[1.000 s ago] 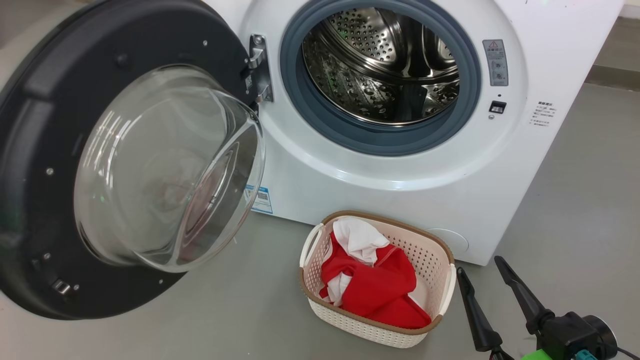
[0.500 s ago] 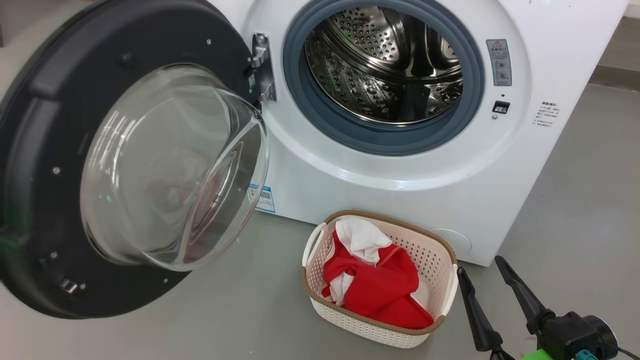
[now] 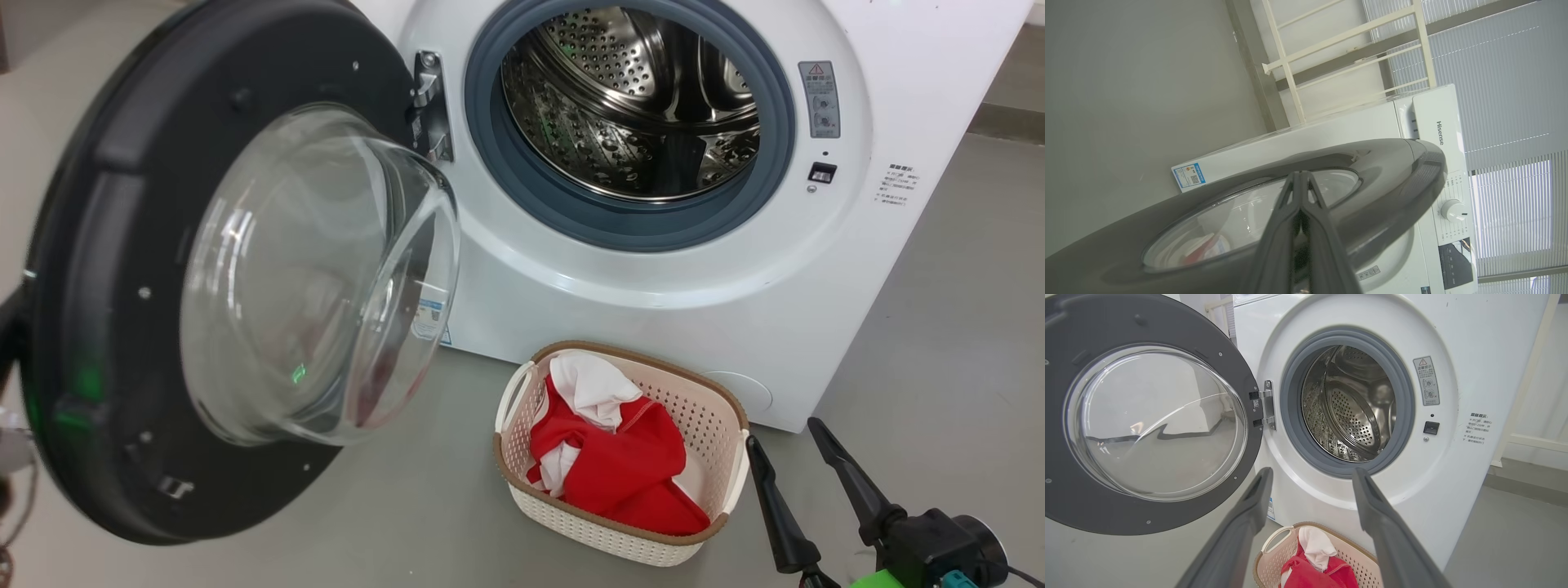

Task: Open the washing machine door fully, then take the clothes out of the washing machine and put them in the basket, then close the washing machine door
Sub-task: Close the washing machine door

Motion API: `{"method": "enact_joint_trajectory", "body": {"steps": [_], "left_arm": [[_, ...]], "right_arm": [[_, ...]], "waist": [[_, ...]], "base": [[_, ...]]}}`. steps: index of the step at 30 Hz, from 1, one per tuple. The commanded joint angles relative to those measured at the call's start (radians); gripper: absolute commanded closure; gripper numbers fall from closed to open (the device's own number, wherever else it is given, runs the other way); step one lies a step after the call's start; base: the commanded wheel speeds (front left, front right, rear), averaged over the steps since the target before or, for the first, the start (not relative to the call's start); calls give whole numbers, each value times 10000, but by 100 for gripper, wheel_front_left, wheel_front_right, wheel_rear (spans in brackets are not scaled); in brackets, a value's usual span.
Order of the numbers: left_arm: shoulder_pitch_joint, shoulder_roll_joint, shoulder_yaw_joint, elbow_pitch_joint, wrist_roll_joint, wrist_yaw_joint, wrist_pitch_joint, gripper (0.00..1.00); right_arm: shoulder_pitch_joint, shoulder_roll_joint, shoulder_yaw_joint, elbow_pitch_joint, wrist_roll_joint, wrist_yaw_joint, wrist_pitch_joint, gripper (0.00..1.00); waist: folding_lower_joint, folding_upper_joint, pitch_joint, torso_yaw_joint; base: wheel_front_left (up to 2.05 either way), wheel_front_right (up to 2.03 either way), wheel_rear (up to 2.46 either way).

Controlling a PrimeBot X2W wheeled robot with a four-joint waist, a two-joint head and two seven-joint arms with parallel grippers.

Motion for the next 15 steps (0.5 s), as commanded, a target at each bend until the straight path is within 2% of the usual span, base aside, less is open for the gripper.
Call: {"method": "enact_joint_trajectory", "body": {"steps": [1, 15], "left_arm": [[60, -3, 170, -529, -313, 27, 267, 100], [1289, -1336, 88, -3326, -1062, 693, 956, 100]], "right_arm": [[-384, -133, 245, -235, 151, 62, -65, 0], [-407, -133, 212, -264, 262, 62, -65, 0]], "waist": [[0, 0, -4, 2], [0, 0, 99, 38]], "base": [[0, 0, 0], [0, 0, 0]]}}
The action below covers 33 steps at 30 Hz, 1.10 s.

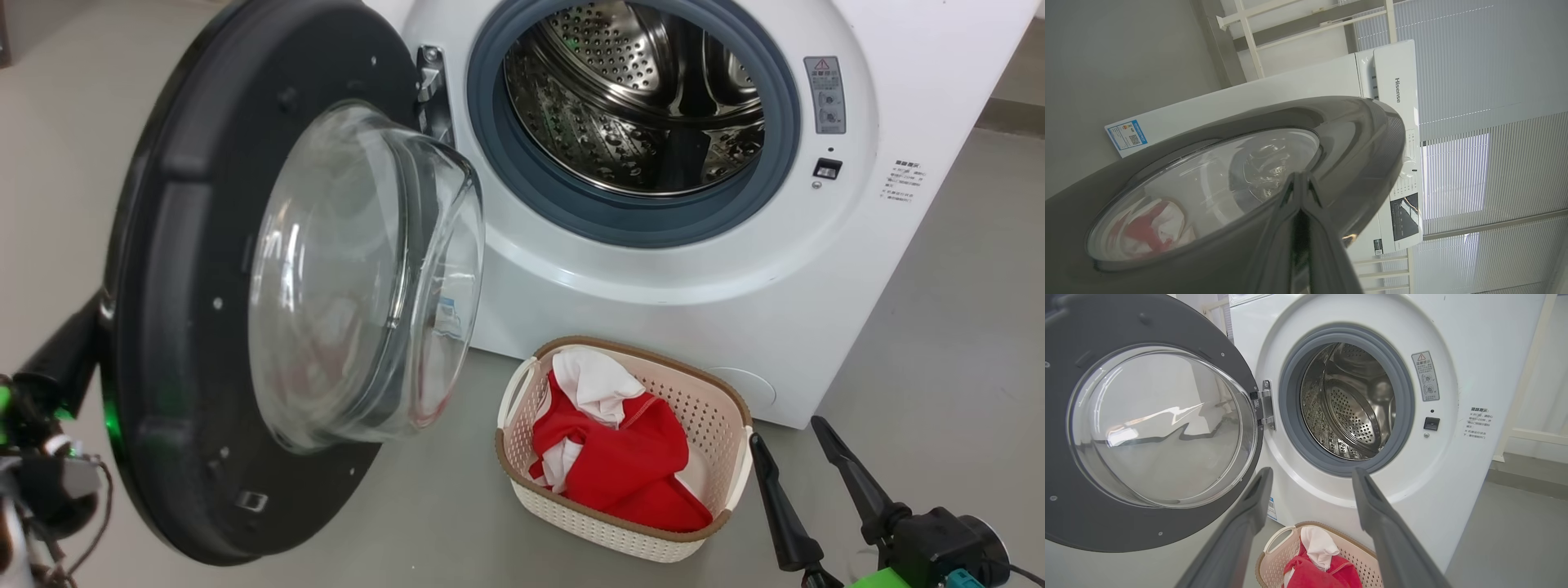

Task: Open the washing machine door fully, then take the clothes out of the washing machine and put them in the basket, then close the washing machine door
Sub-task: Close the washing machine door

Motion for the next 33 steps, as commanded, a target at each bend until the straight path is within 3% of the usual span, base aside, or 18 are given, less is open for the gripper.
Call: {"method": "enact_joint_trajectory", "body": {"steps": [1, 12, 33], "left_arm": [[83, 81, 31, -499, -129, 76, 197, 100], [792, -324, -406, -1559, -688, 135, 22, 100], [1589, -387, -2228, -2429, -1988, -64, -1152, 100]], "right_arm": [[-401, -133, 256, -260, 66, 62, -65, 0], [-475, -133, 233, -260, 23, 62, -65, 0], [-499, -133, 221, -231, 88, 62, -65, 0]], "waist": [[0, -1, 30, -22], [0, -1, 169, -267], [0, -1, 171, -1016]], "base": [[0, 0, 0], [0, 0, 0], [0, 0, 0]]}}
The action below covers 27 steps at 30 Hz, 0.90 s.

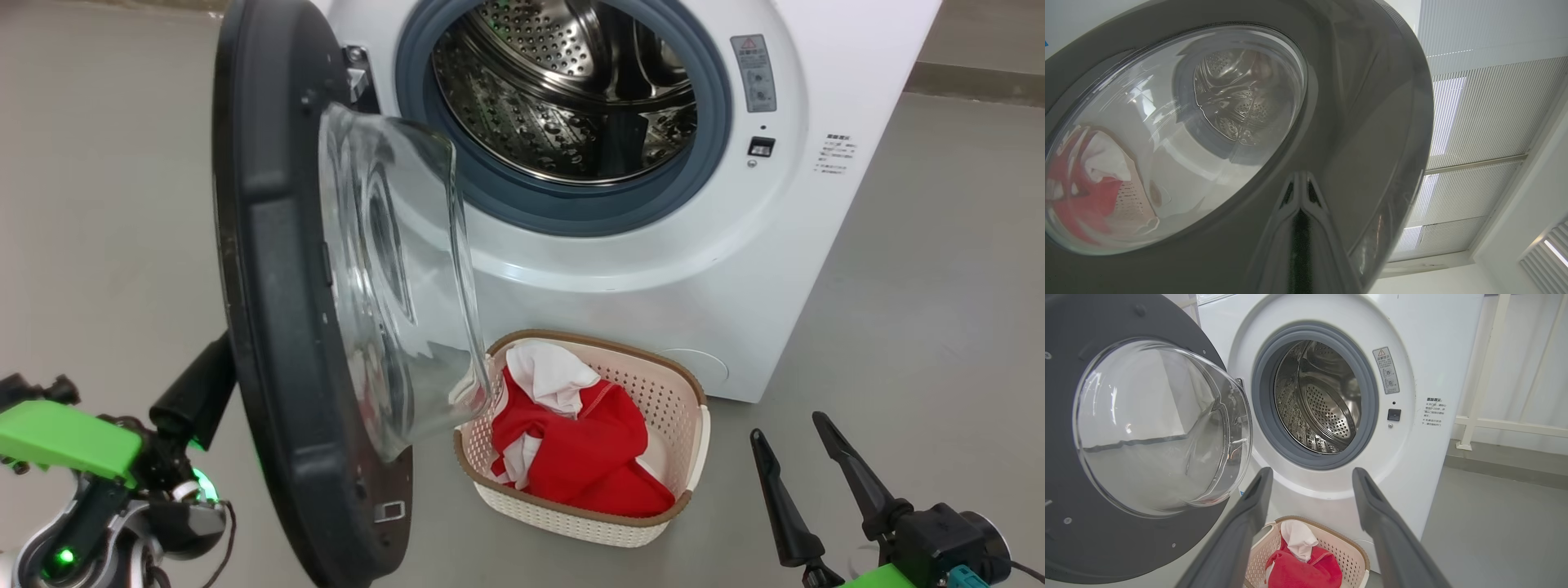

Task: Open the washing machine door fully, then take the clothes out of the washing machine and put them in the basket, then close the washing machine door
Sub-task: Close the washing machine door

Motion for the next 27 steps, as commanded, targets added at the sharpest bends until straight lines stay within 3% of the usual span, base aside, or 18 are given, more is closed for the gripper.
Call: {"method": "enact_joint_trajectory", "body": {"steps": [1, 27], "left_arm": [[-94, 110, 7, -381, -147, -155, -8, 100], [-269, 109, -1087, -262, -1268, -887, -1308, 100]], "right_arm": [[-426, -133, 254, -239, 89, 62, -65, 0], [-698, -133, 208, -351, -83, 62, -65, 0]], "waist": [[0, 0, 36, -128], [0, 0, 768, -1475]], "base": [[0, 0, 0], [0, 0, 0]]}}
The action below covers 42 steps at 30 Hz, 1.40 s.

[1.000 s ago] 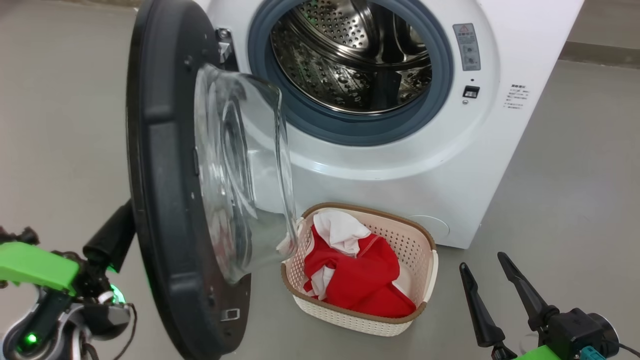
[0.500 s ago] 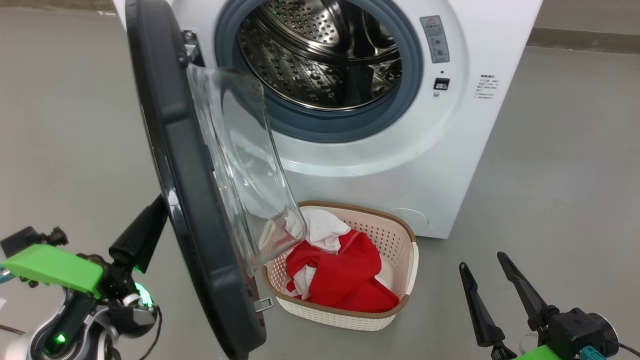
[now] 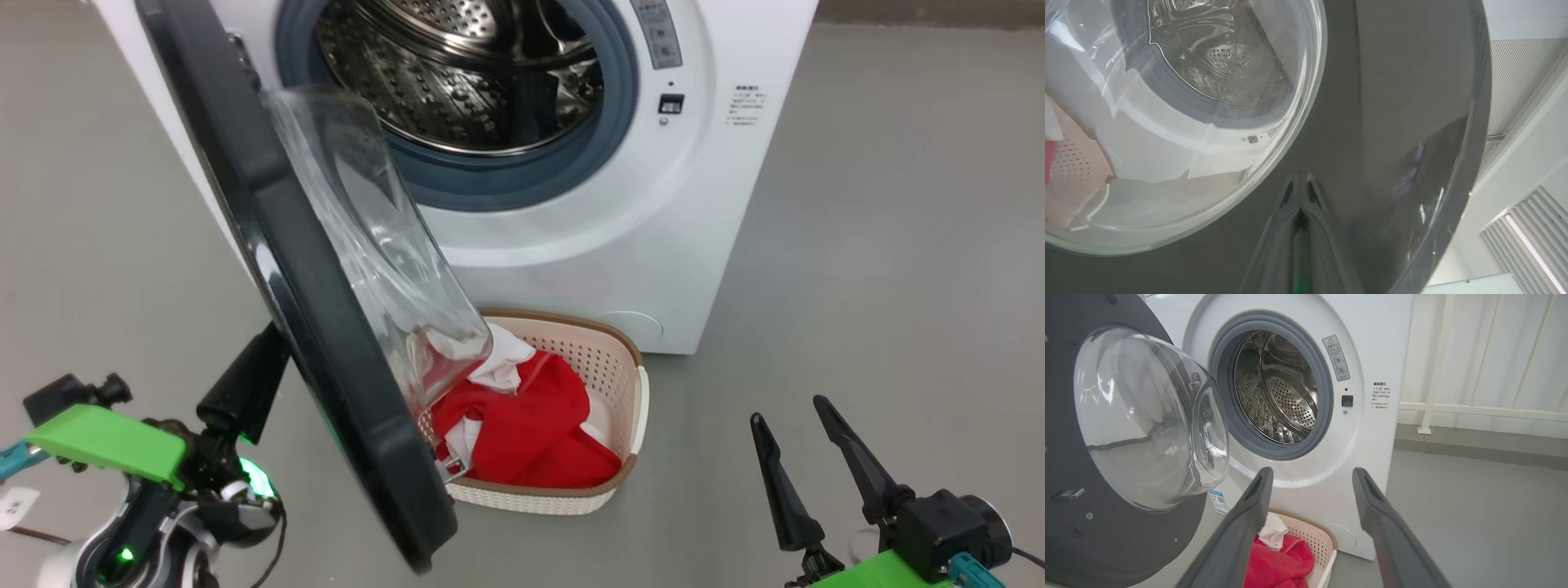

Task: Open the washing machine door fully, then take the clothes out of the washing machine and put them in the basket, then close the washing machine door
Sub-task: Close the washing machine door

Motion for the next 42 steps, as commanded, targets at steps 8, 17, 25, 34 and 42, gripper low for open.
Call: {"method": "enact_joint_trajectory", "body": {"steps": [8, 17, 25, 34, 42], "left_arm": [[-737, 99, -212, -258, -341, -364, -210, 100], [-1094, 99, -497, -120, -505, -642, -425, 100], [-1663, 99, -699, -5, -622, -837, -557, 100], [-2324, 99, -883, 400, -568, -1016, -770, 100], [-3159, 99, -1071, 1032, -470, -1237, -910, 100]], "right_arm": [[-643, -131, 223, -317, -93, 62, -65, 0], [-838, -131, 218, -325, -127, 62, -65, 0], [-1035, -131, 226, -357, -121, 62, -65, 0], [-1230, -131, 199, -403, -101, 62, -65, 0], [-1419, -131, 238, -378, 7, 62, -65, 0]], "waist": [[0, 0, 481, -474], [0, 0, 763, -870], [0, 0, 1118, -1211], [0, 0, 1476, -1477], [0, 0, 1895, -1751]], "base": [[0, 0, 0], [0, 0, 0], [0, 0, 0], [0, 0, 0], [0, 0, 0]]}}
